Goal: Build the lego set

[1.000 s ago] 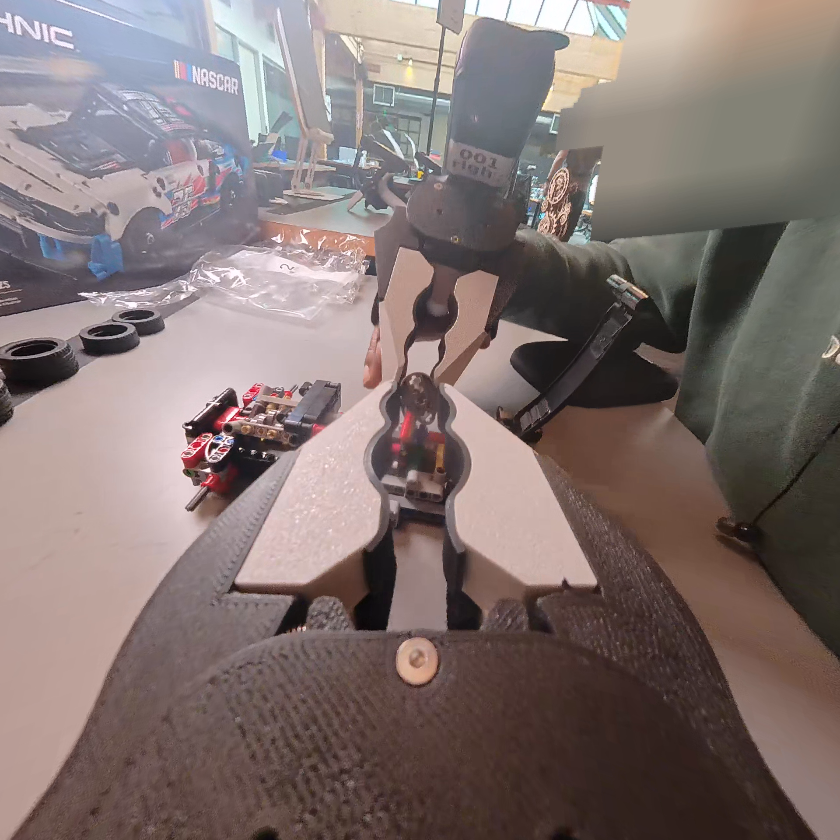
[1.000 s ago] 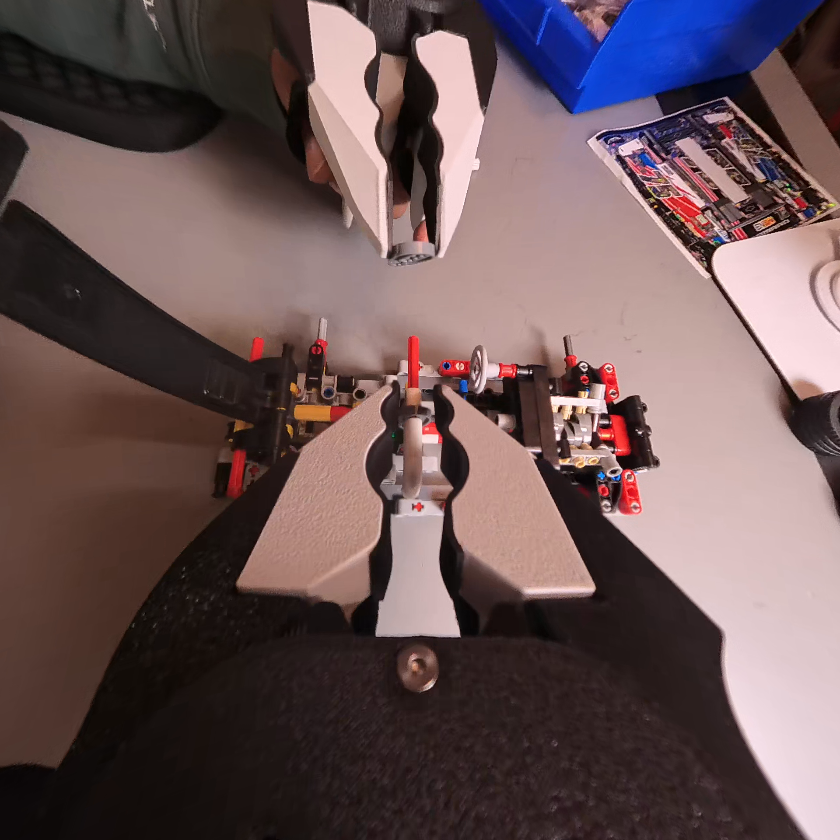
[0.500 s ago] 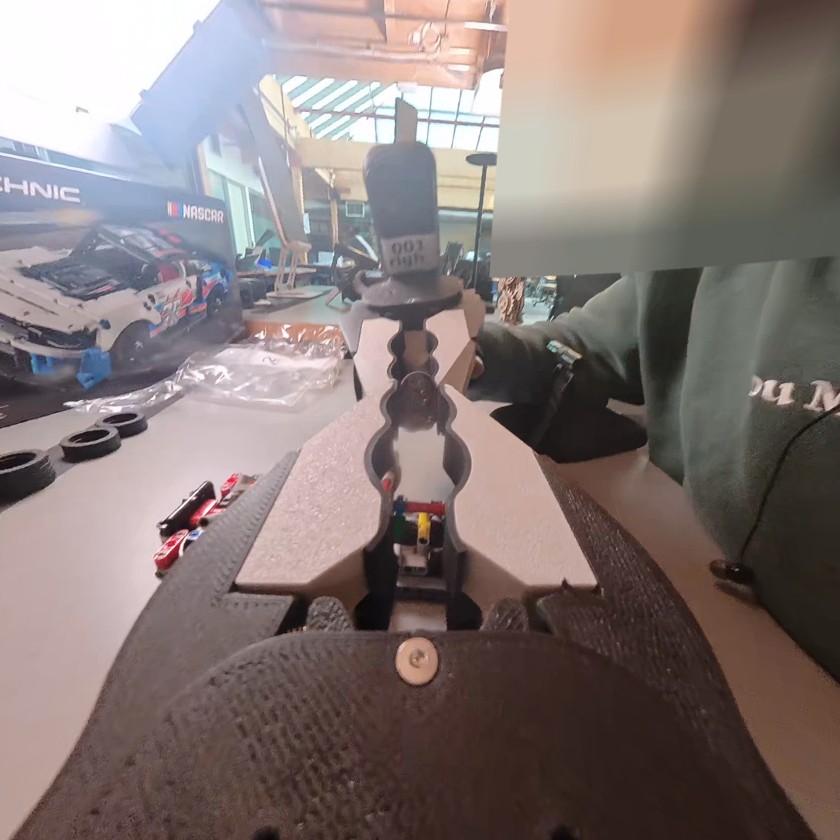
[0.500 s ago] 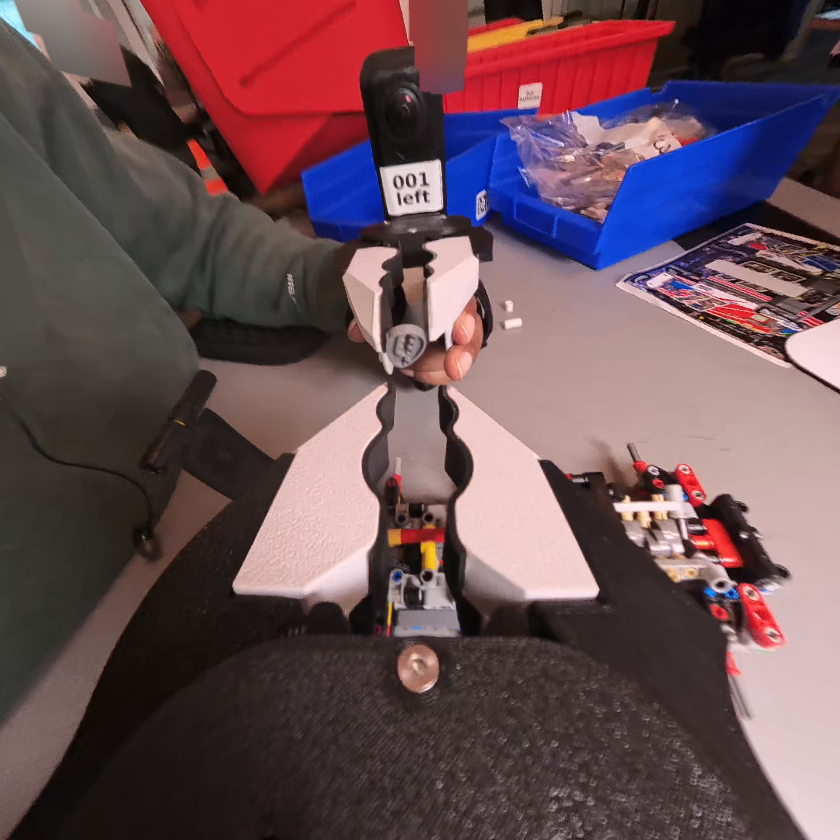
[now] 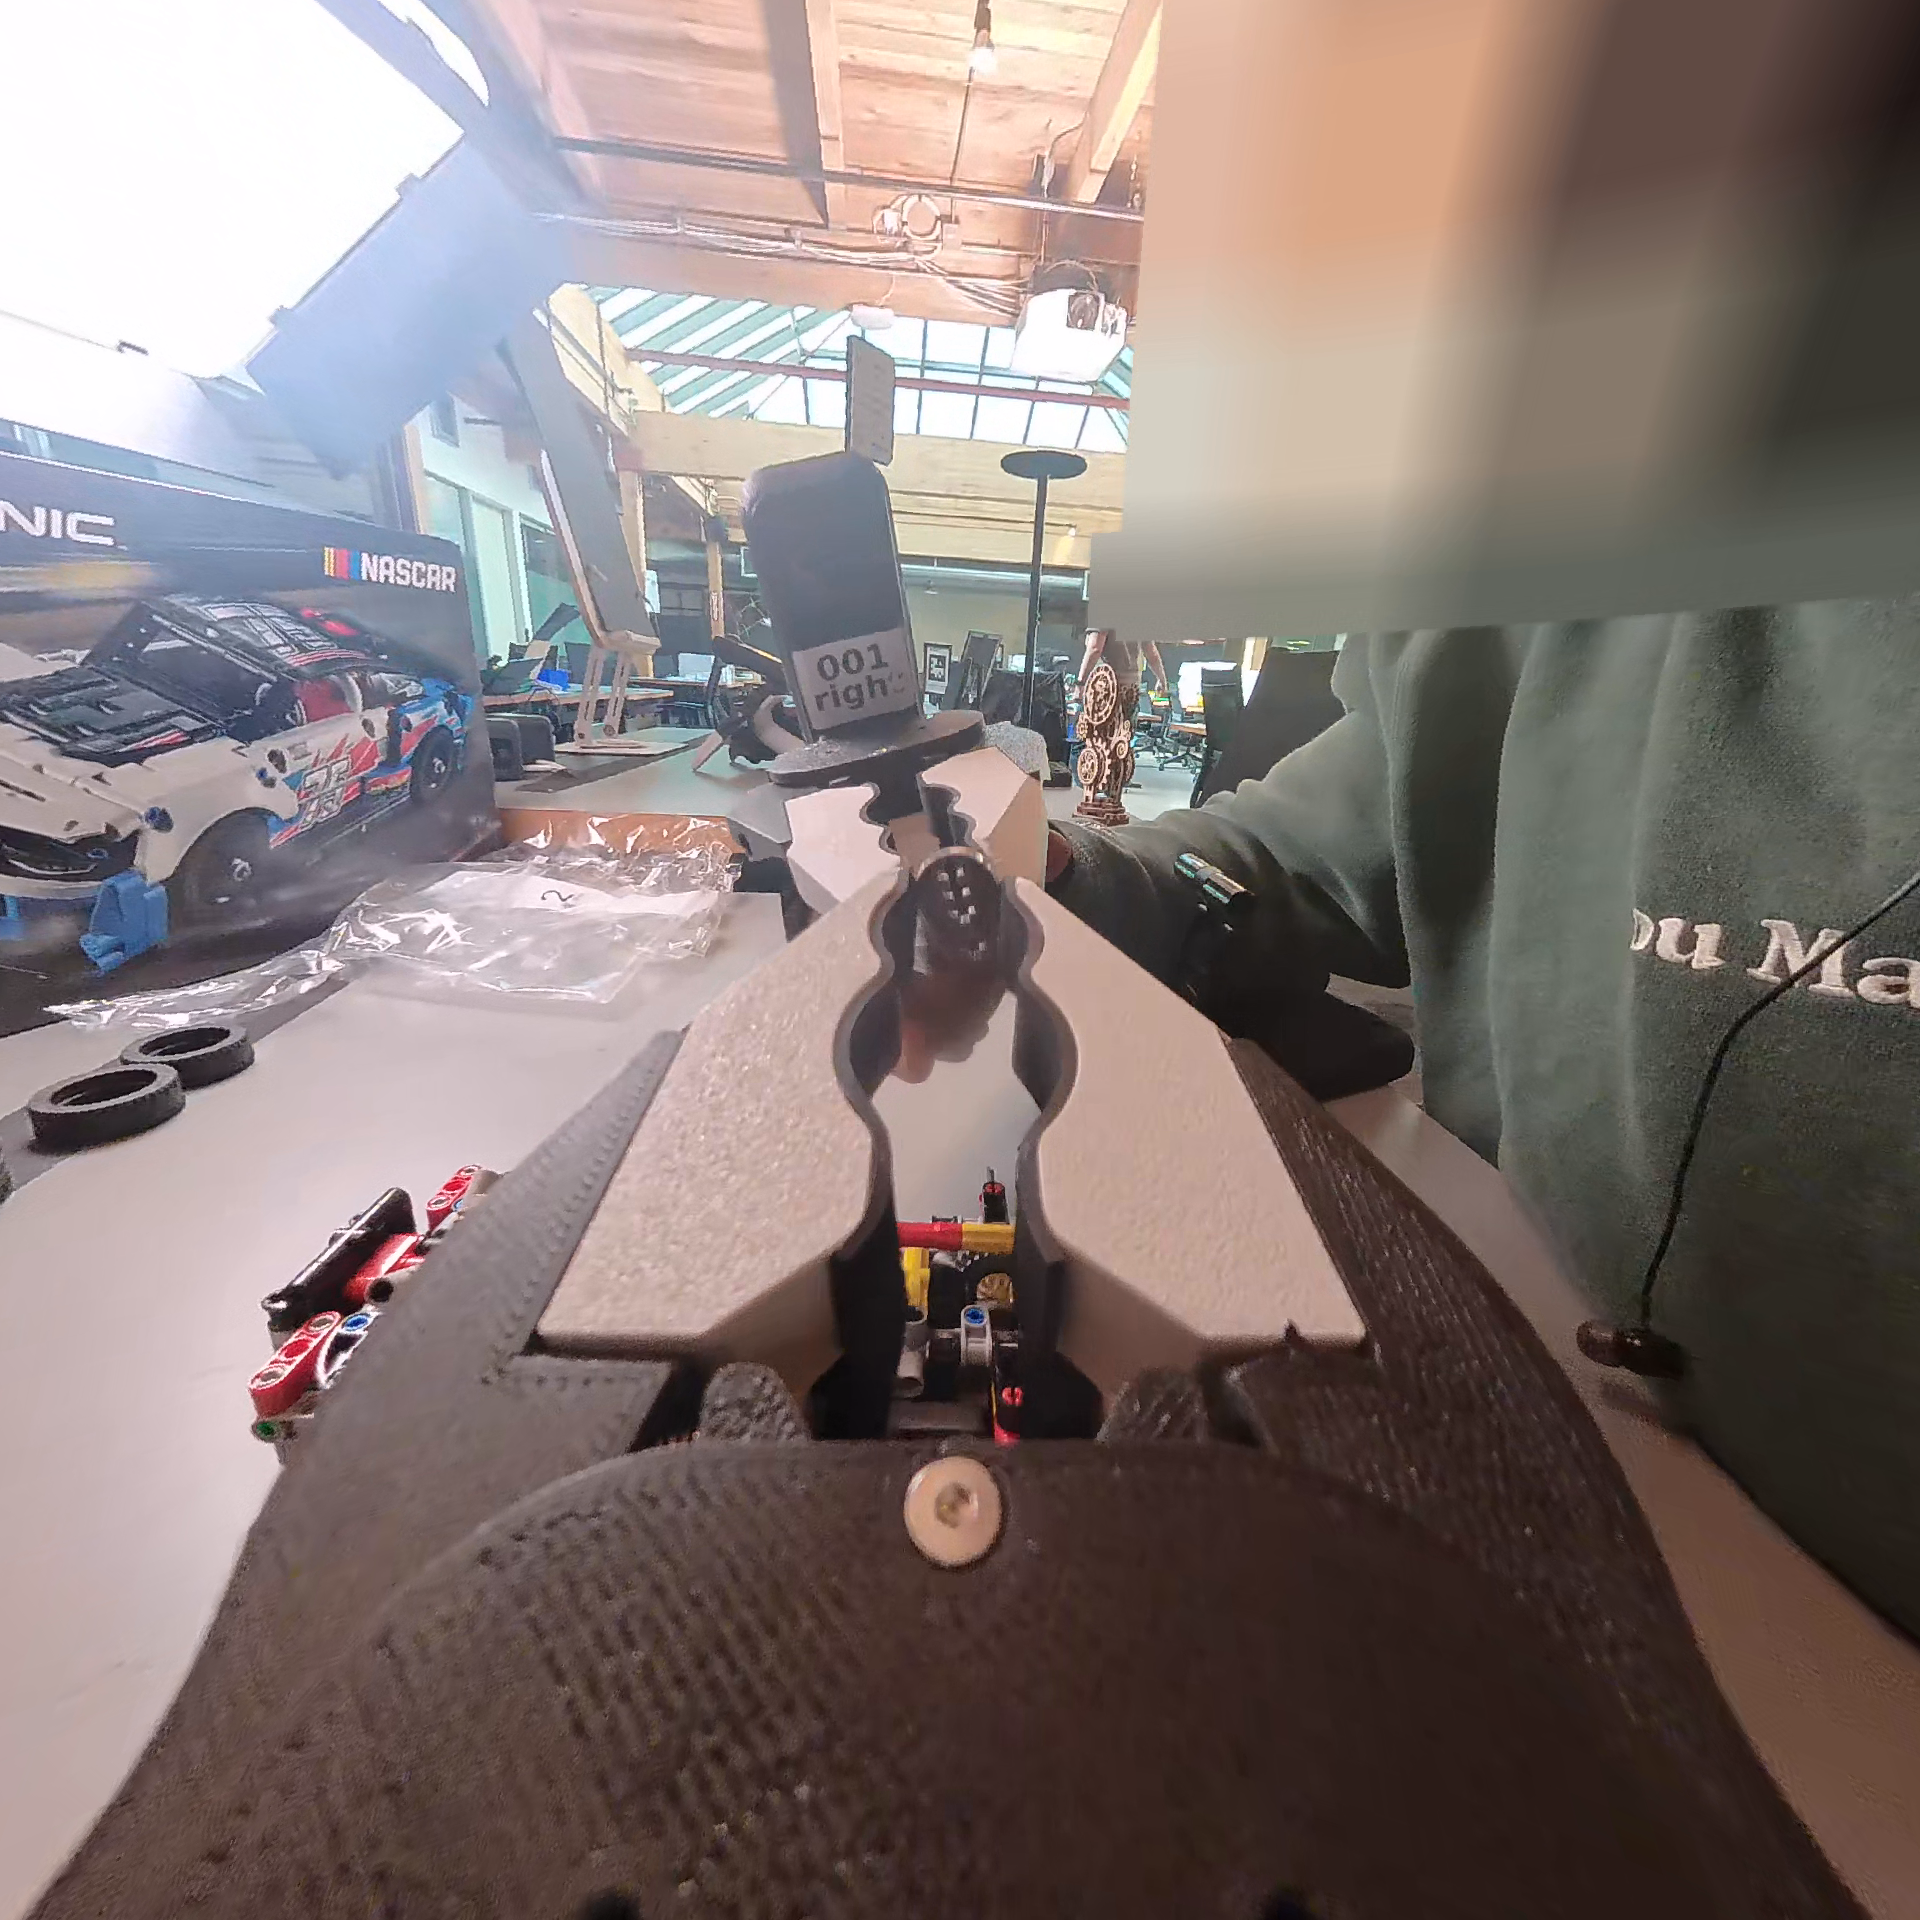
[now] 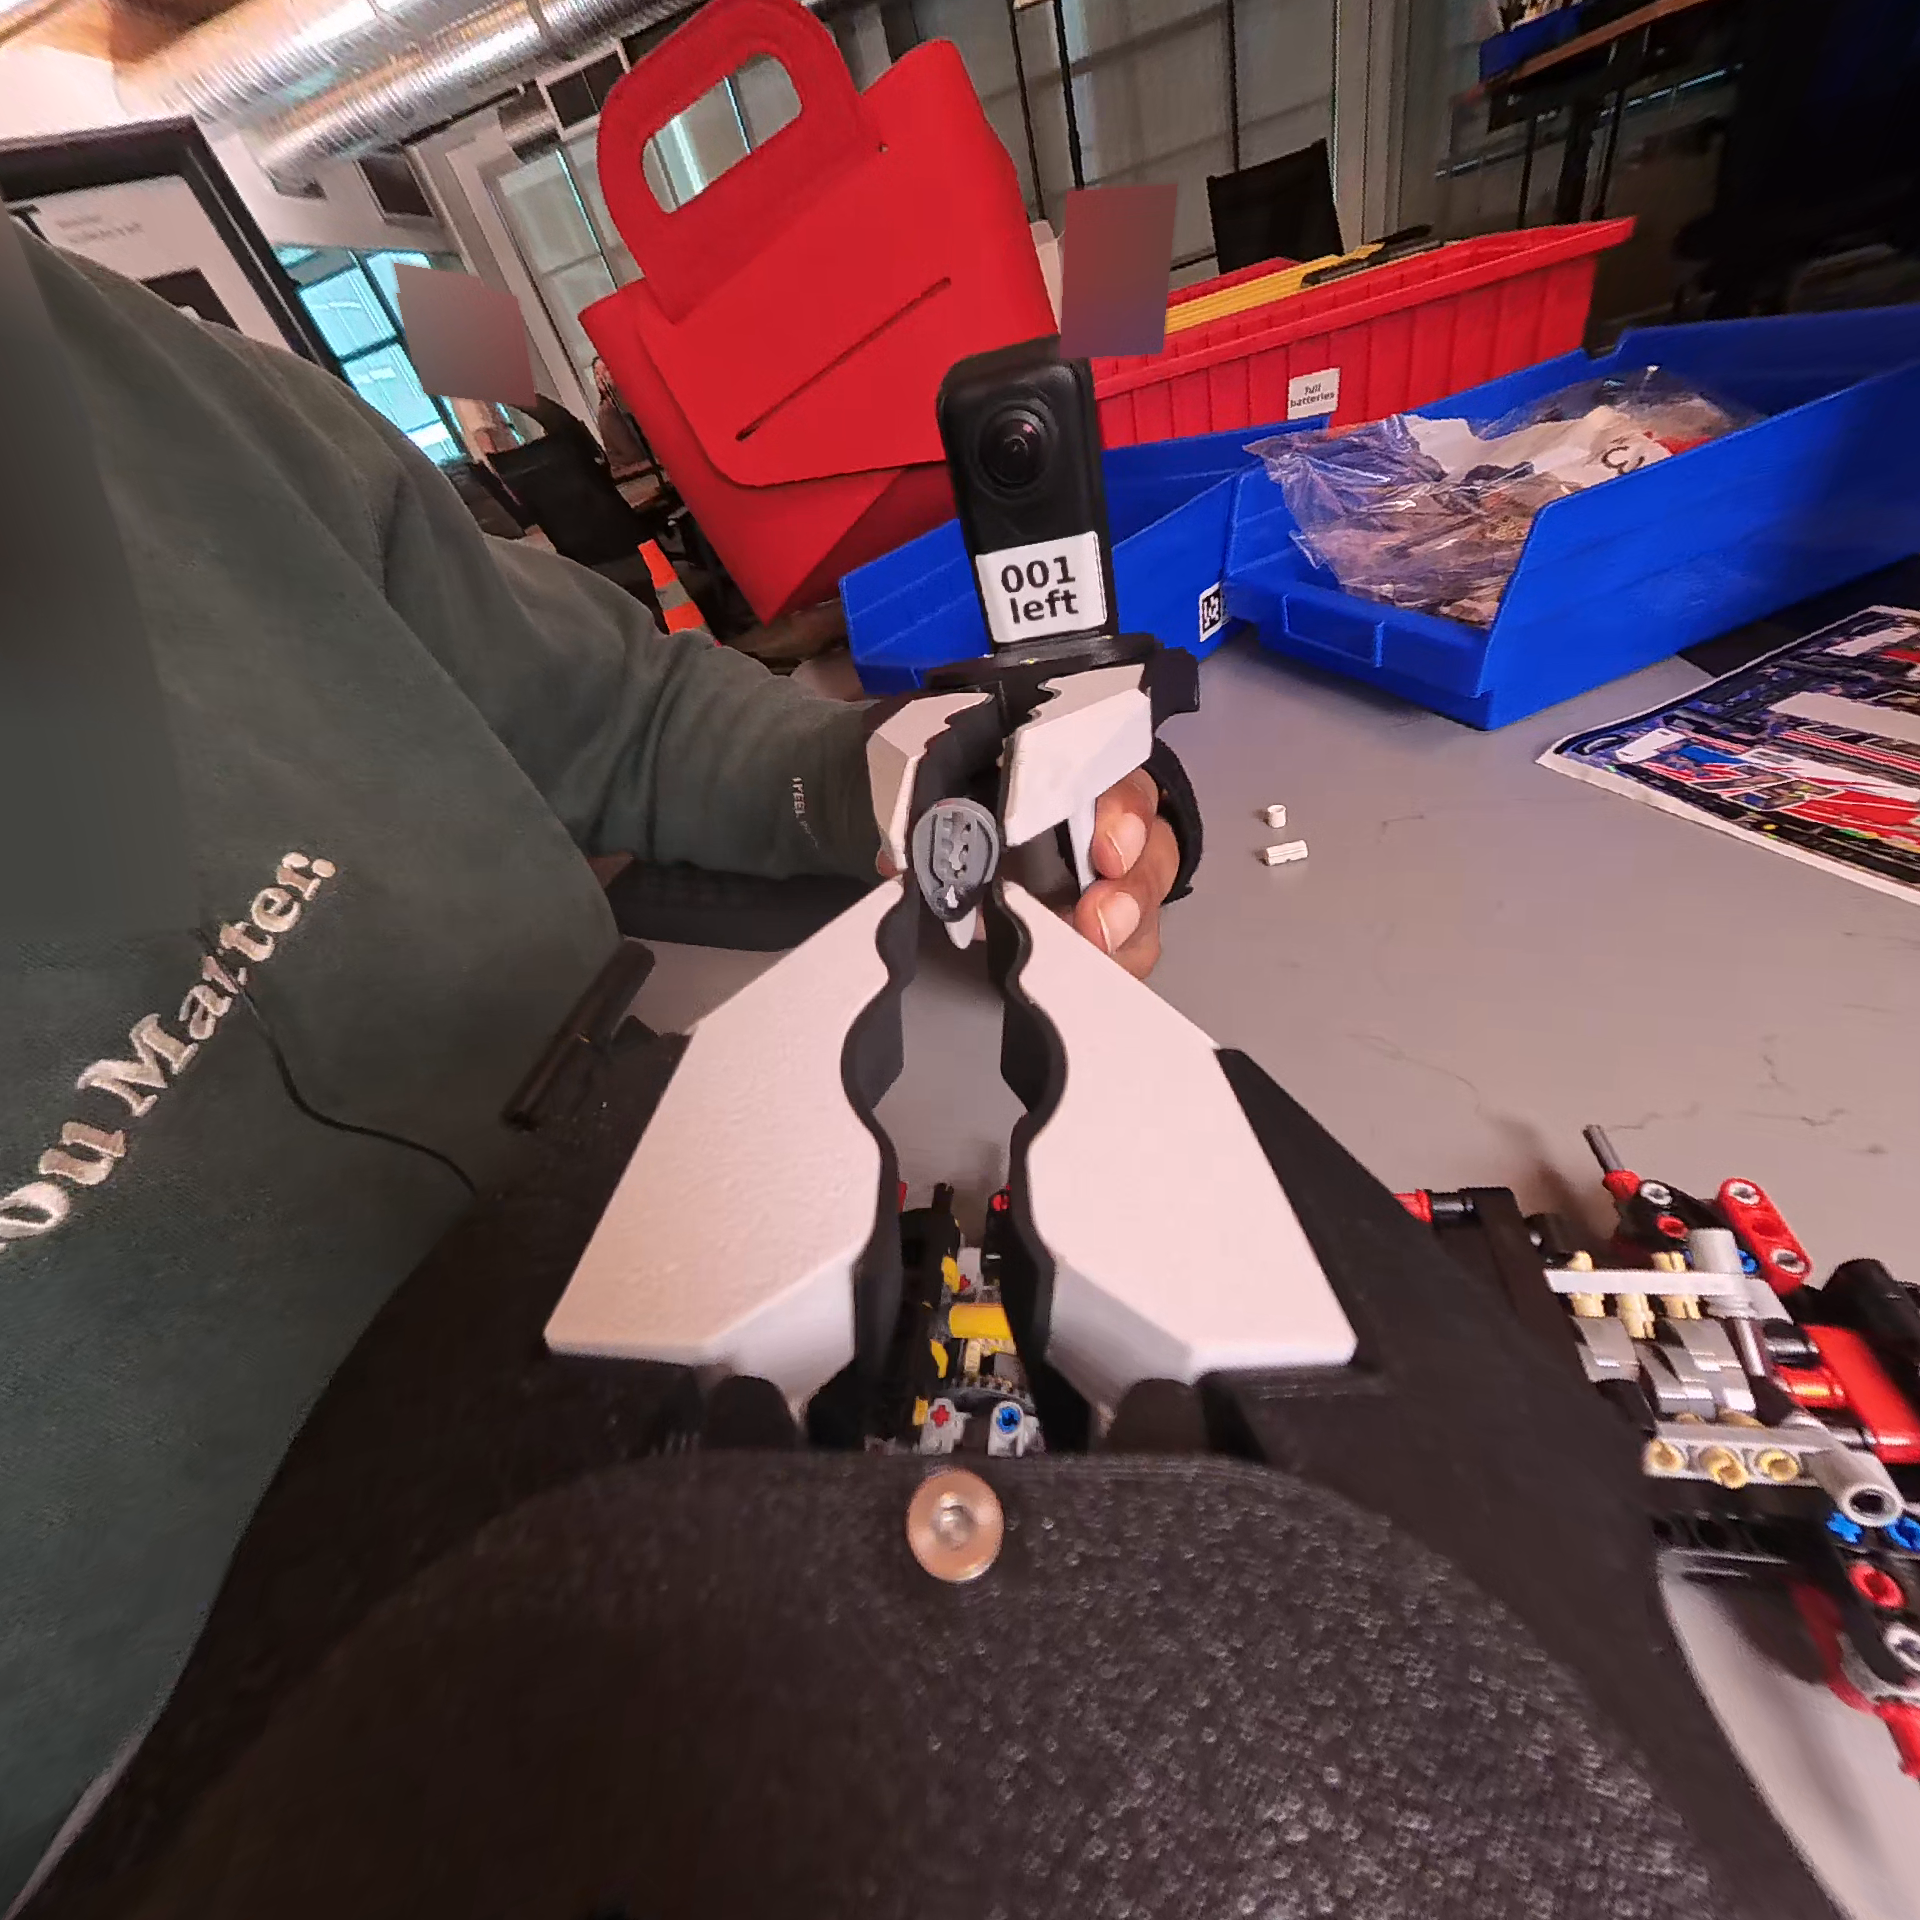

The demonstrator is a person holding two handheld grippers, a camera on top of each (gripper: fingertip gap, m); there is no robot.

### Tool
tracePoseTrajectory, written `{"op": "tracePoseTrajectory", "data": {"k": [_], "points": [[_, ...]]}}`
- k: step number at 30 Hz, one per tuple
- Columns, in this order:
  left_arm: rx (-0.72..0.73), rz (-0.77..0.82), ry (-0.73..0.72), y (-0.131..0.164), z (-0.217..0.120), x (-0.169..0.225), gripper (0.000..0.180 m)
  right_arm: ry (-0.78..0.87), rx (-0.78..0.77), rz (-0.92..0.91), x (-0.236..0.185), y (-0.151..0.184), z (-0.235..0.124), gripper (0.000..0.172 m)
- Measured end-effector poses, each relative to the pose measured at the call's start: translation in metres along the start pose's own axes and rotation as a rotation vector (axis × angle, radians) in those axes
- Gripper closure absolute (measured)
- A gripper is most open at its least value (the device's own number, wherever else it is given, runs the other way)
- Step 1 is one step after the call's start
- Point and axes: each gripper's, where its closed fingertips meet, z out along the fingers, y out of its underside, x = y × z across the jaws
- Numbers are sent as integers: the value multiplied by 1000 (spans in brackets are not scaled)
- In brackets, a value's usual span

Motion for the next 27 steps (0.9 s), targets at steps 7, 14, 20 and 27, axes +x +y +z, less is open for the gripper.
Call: {"op": "tracePoseTrajectory", "data": {"k": [7,14,20,27], "points": [[-55,-31,-14,9,-3,-4,167,55,-61,-76,6,8,-1,163],[-89,-81,10,13,-2,1,164,59,-98,-112,5,14,0,163],[-122,-68,15,15,-3,2,167,56,-114,-123,3,16,2,163],[-245,-18,-112,31,-13,-19,168,188,-198,-217,21,23,-20,160]]}}
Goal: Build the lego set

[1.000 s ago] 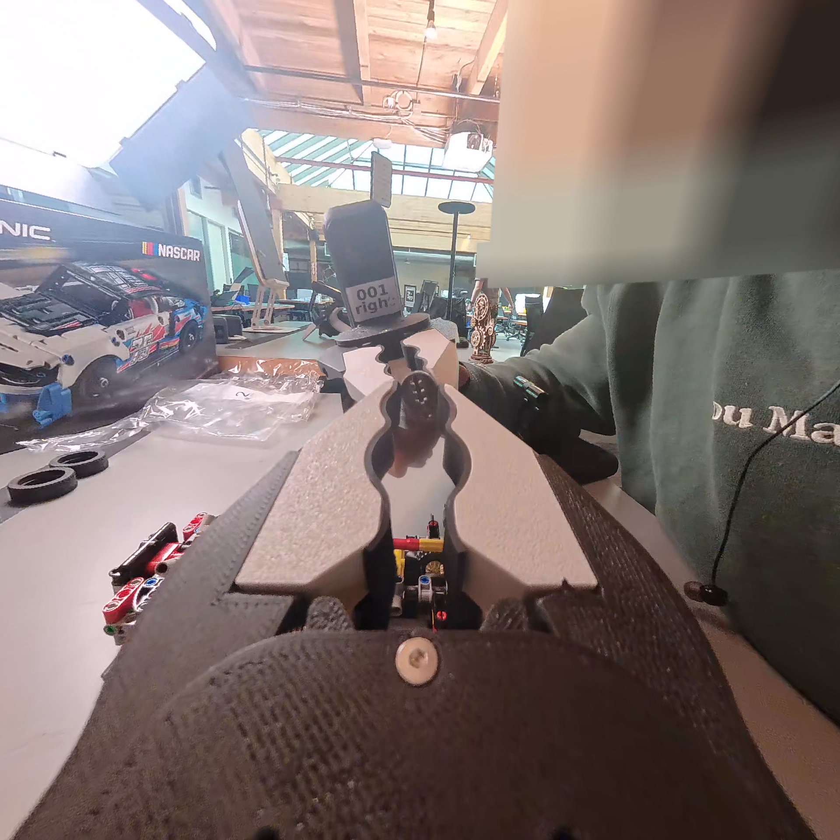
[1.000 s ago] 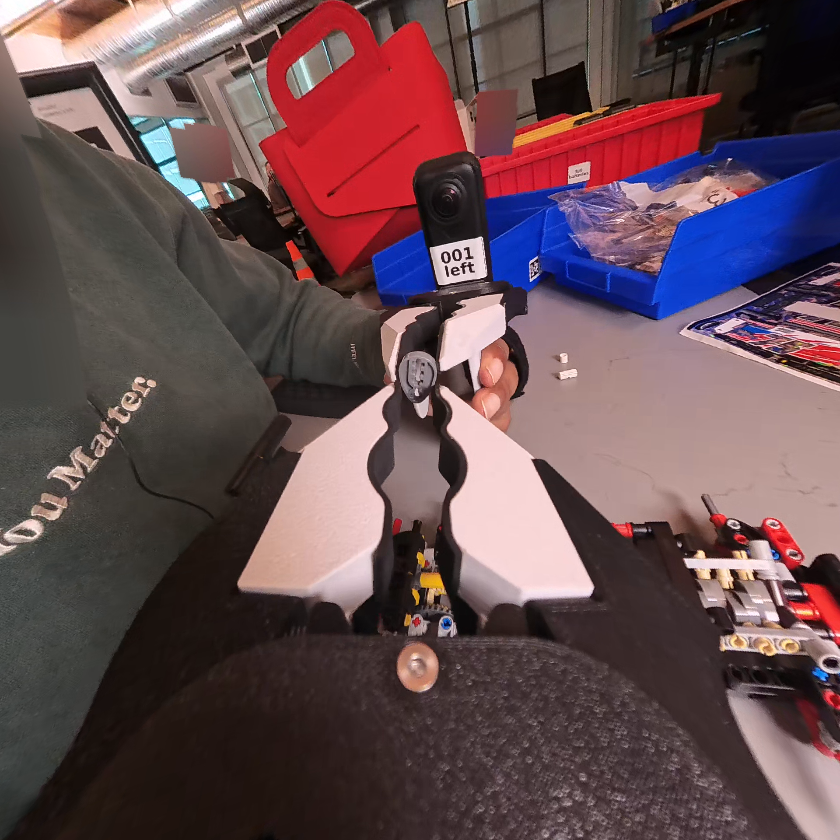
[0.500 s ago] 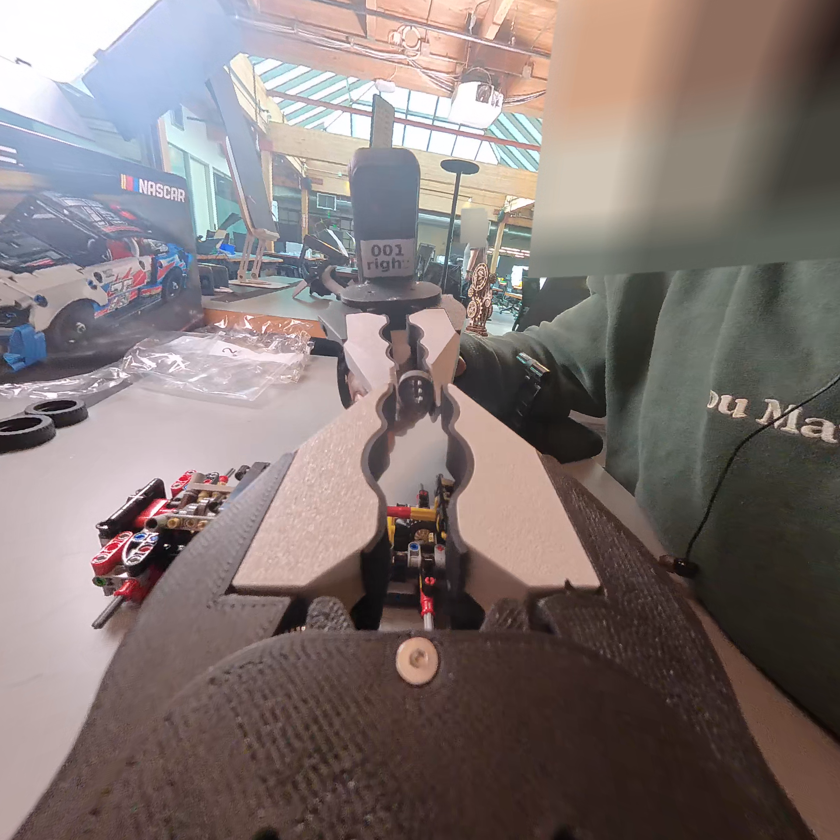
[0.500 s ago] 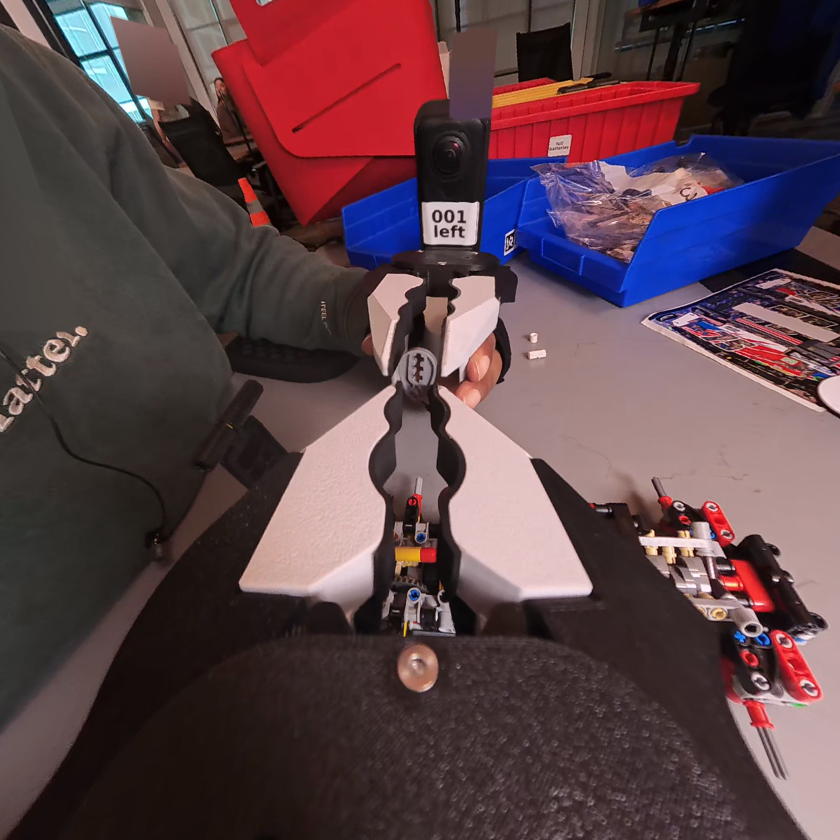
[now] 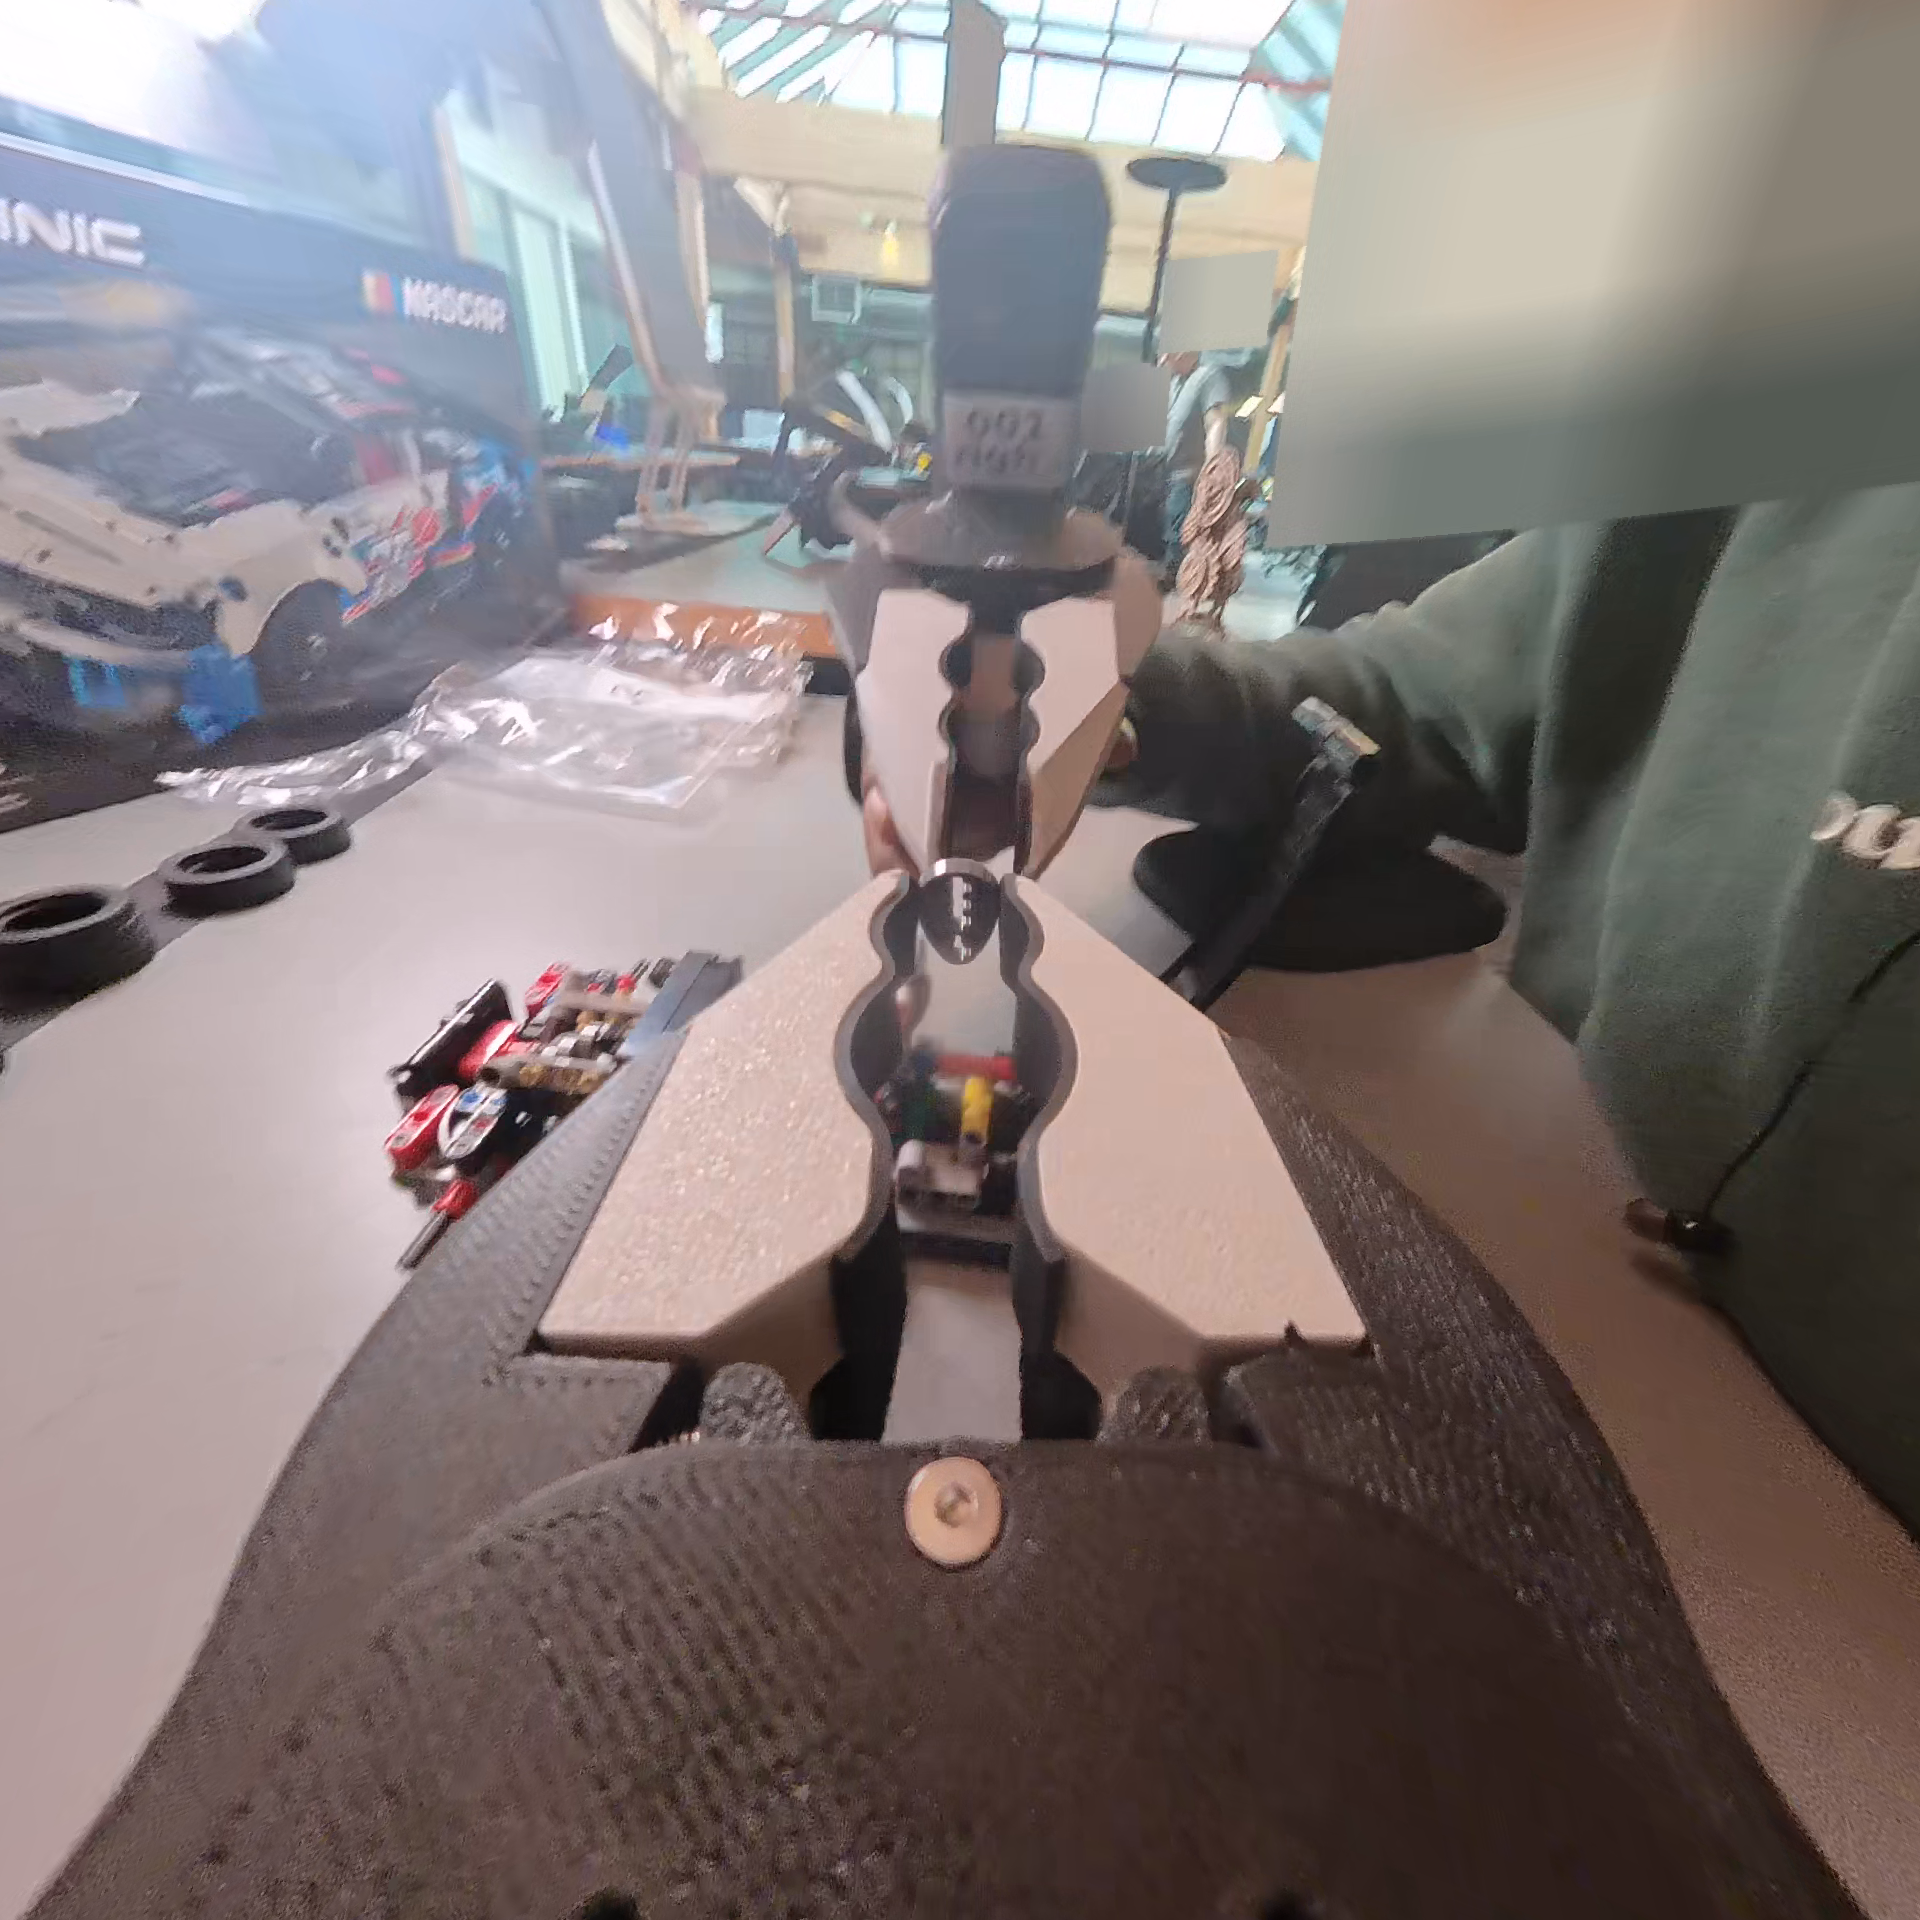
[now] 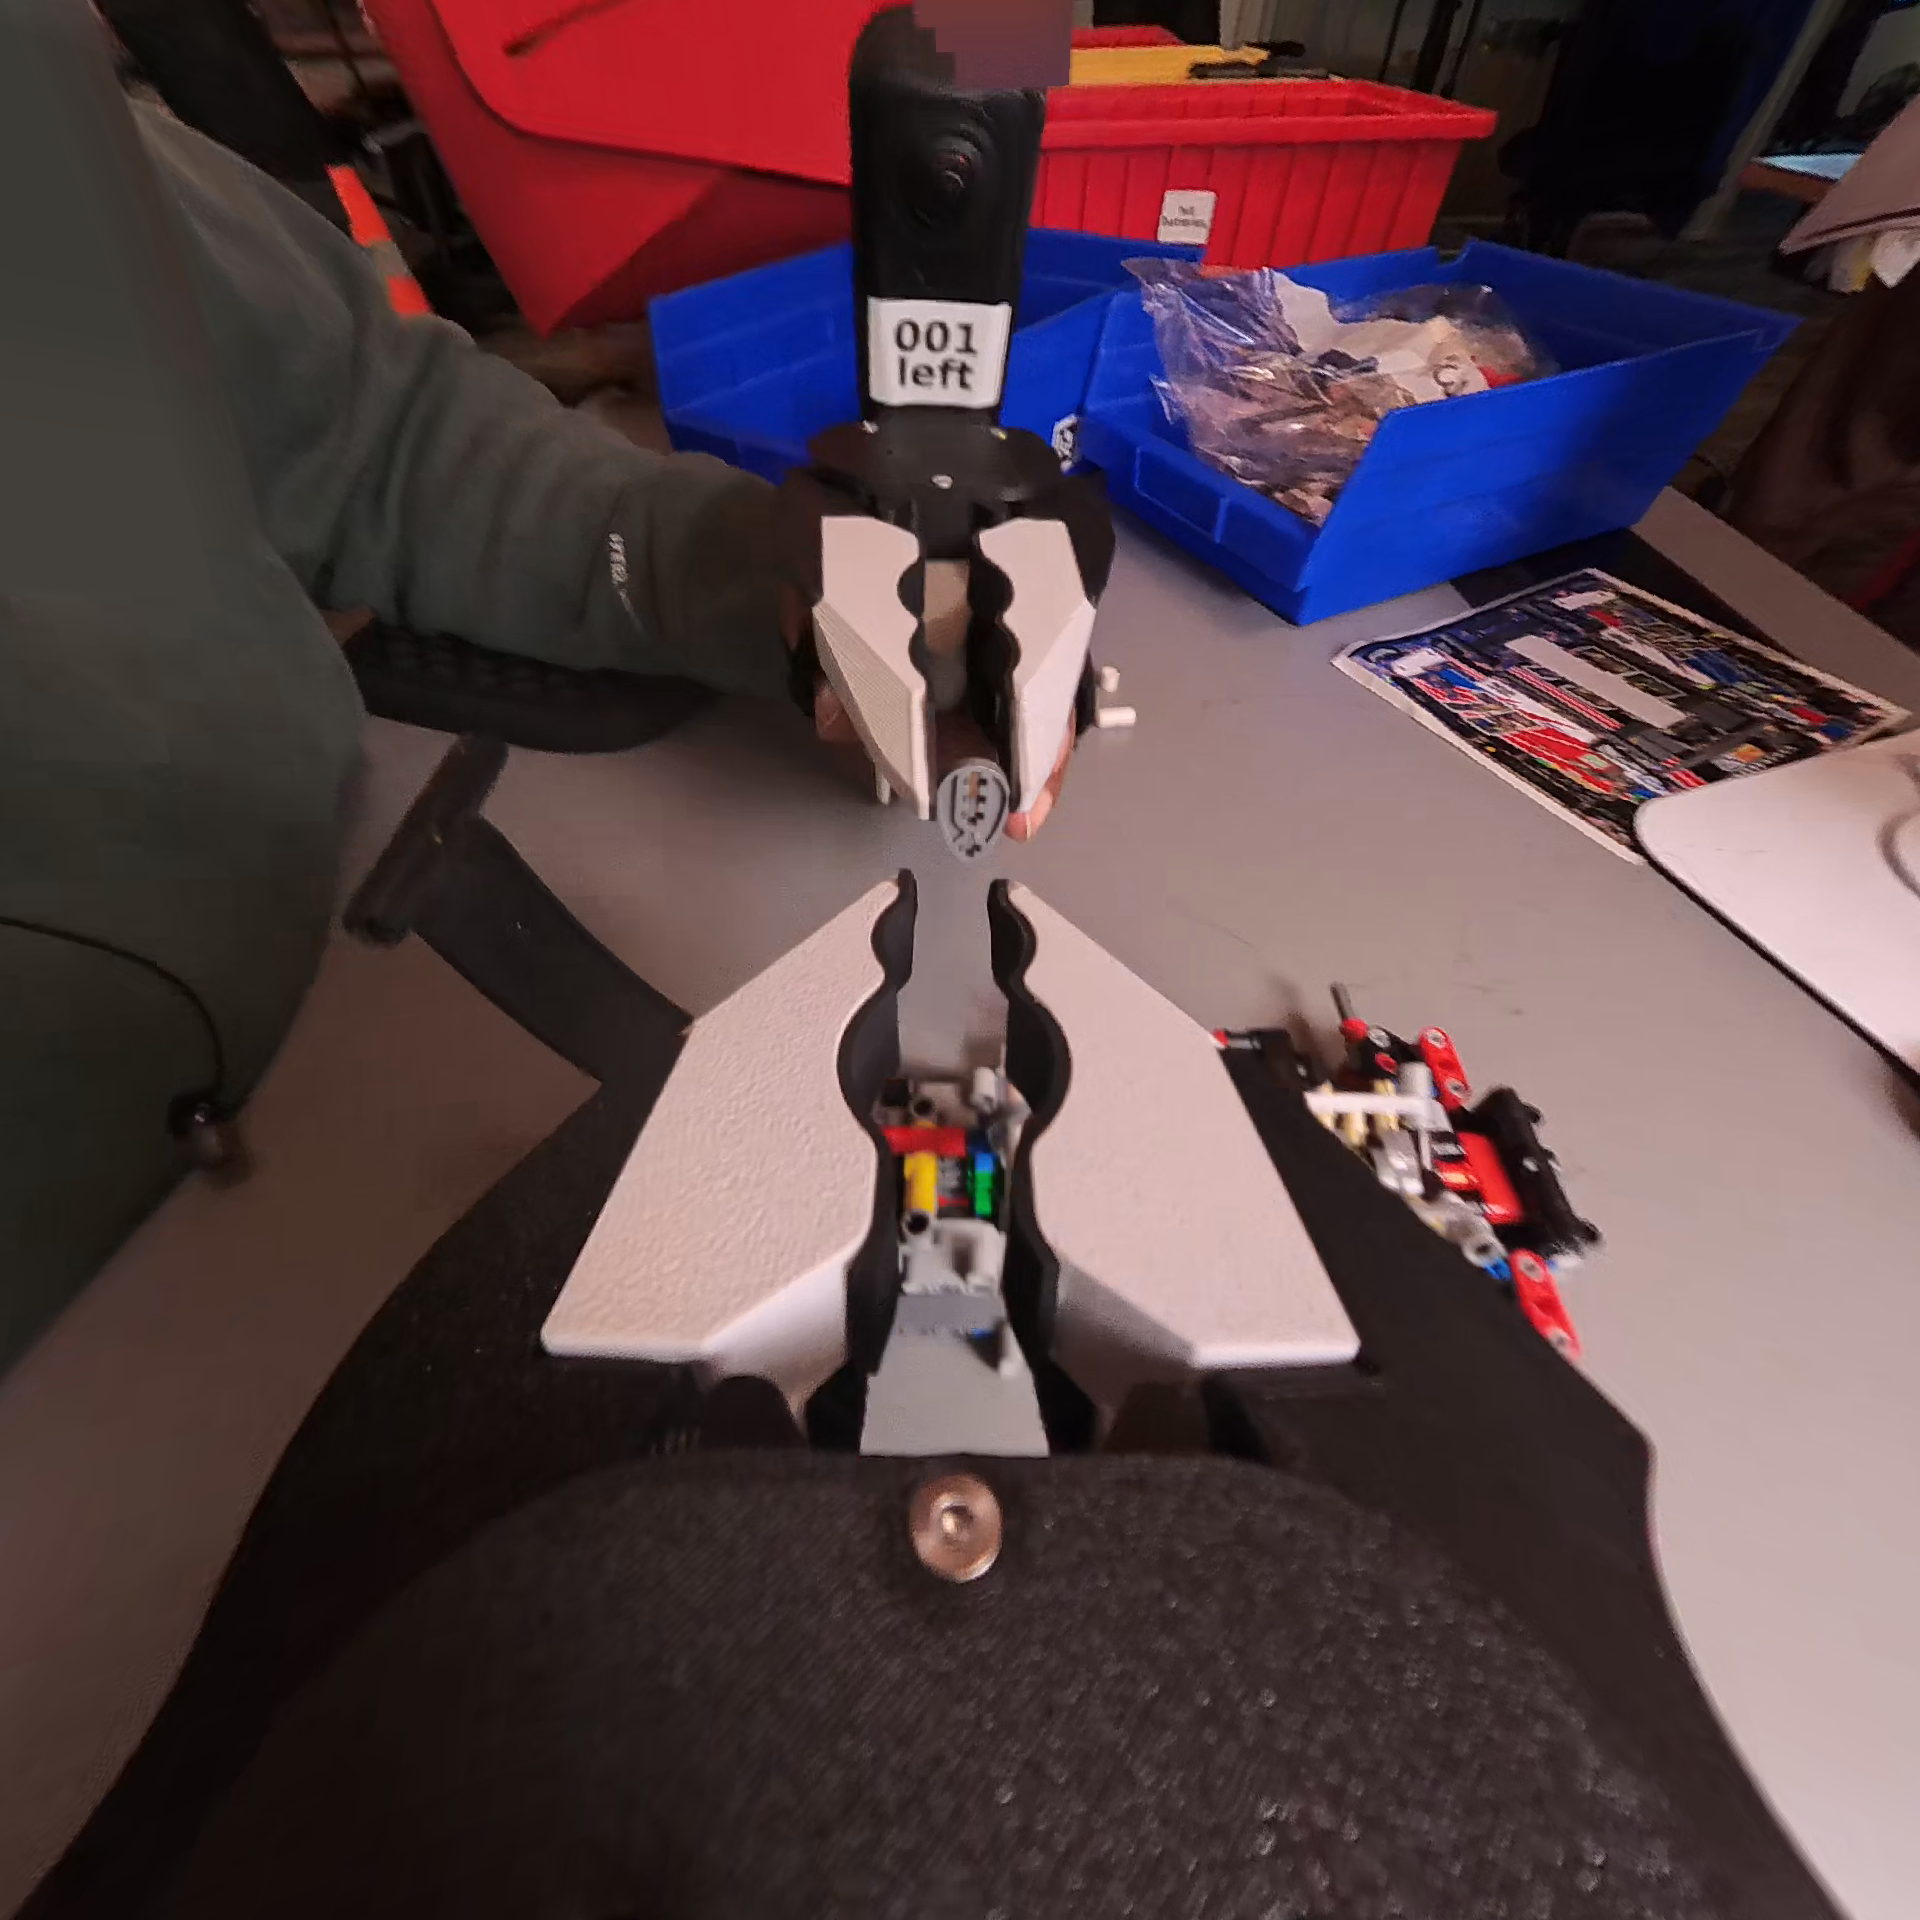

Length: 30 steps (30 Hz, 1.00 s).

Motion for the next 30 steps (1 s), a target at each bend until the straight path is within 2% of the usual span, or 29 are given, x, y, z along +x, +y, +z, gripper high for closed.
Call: {"op": "tracePoseTrajectory", "data": {"k": [3,7,14,30], "points": [[-107,34,-64,21,-1,-10,167,64,-38,-17,10,12,-16,160],[-201,49,-77,40,5,-14,167,99,-65,-11,14,23,-25,159],[-234,41,-71,46,10,-16,167,140,-184,-41,20,55,-25,156],[-278,-47,-7,53,13,-17,167,100,-135,-29,15,63,-8,163]]}}
